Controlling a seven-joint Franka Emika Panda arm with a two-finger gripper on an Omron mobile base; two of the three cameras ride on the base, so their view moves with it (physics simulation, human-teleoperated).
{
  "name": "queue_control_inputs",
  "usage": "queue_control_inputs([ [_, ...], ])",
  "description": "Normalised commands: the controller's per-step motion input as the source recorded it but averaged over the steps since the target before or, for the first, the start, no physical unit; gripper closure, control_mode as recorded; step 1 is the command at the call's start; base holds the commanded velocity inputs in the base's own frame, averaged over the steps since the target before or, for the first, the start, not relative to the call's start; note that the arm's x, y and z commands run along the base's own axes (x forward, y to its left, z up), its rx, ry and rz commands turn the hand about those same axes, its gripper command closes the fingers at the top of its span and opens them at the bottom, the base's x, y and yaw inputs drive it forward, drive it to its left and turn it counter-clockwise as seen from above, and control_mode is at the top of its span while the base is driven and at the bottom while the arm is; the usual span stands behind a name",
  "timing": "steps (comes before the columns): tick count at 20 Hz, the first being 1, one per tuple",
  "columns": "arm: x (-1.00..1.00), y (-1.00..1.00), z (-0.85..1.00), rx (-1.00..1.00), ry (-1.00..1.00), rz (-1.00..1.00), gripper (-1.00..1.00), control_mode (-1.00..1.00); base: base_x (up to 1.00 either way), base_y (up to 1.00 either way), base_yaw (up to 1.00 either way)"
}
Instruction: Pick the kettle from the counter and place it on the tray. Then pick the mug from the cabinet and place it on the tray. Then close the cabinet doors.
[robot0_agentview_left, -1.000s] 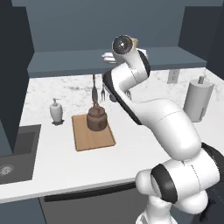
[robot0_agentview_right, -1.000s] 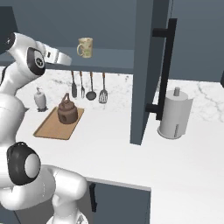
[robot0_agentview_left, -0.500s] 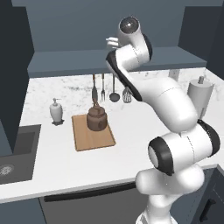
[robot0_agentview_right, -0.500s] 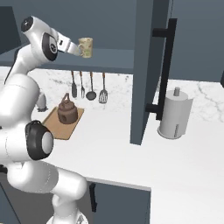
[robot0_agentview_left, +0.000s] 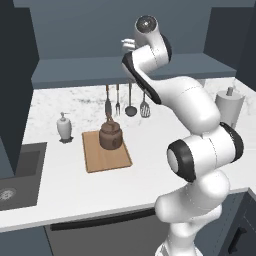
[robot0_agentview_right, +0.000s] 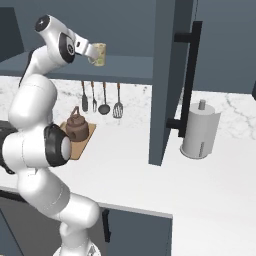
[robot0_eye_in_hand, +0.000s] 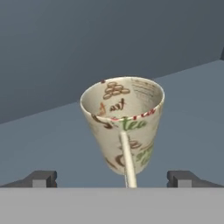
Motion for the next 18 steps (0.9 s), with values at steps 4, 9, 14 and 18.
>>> queue_control_inputs([
  [4, 0.46, -0.02, -0.02, 0.00, 0.00, 0.00, -1.00, -1.00, 0.00, 0.00, 0.00],
  [9, 0.32, -0.01, -0.14, -0.01, 0.00, 0.00, -1.00, -1.00, 0.00, 0.00, 0.00],
  [14, 0.22, -0.02, -0.12, -0.02, 0.00, 0.00, -1.00, -1.00, 0.00, 0.00, 0.00],
  [18, 0.01, -0.11, -0.08, -0.03, 0.00, -0.02, -1.00, -1.00, 0.00, 0.00, 0.00],
])
